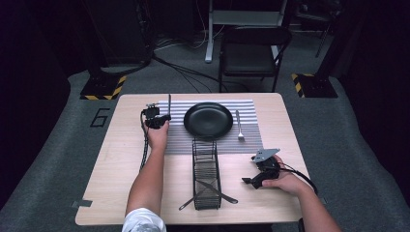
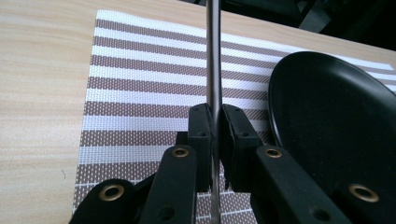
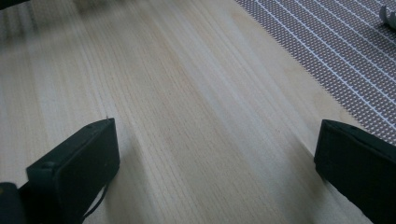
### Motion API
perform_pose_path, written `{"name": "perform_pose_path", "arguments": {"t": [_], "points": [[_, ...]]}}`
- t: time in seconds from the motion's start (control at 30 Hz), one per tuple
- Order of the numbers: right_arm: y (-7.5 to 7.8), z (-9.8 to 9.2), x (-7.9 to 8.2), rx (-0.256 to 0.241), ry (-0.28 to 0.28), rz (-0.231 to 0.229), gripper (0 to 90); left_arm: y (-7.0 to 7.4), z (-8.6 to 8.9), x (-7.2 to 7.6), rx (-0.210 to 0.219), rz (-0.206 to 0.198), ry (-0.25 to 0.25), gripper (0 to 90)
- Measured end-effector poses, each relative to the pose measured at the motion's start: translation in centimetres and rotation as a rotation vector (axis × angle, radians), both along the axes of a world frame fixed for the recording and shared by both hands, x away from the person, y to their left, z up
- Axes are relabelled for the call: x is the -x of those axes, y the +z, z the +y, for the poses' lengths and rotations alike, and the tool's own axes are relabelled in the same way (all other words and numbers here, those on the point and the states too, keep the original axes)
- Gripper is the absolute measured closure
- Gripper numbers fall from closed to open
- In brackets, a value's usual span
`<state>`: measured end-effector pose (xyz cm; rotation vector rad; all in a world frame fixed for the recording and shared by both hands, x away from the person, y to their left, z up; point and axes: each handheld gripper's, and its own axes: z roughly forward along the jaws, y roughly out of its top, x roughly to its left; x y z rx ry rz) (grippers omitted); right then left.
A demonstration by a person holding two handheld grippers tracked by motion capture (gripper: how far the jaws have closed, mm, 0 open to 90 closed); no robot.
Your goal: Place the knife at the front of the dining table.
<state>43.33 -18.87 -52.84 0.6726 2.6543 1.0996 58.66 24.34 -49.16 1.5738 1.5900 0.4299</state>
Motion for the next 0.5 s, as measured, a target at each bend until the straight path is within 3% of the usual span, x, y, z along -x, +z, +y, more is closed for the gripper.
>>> {"name": "perform_pose_path", "arguments": {"t": [0.17, 0.27, 0.5], "points": [[0.0, 0.0, 0.0, 0.000, 0.000, 0.000, 0.0, -0.5, -0.5, -0.3, 0.013, -0.004, 0.018, 82.9], [0.0, 0.0, 0.0, 0.000, 0.000, 0.001, 0.0, -0.9, -1.1, -0.7, -0.006, 0.005, 0.025, 82.8], [0.0, 0.0, 0.0, -0.002, -0.003, 0.001, 0.0, -1.4, -2.0, -1.2, -0.008, 0.013, 0.041, 82.7]]}}
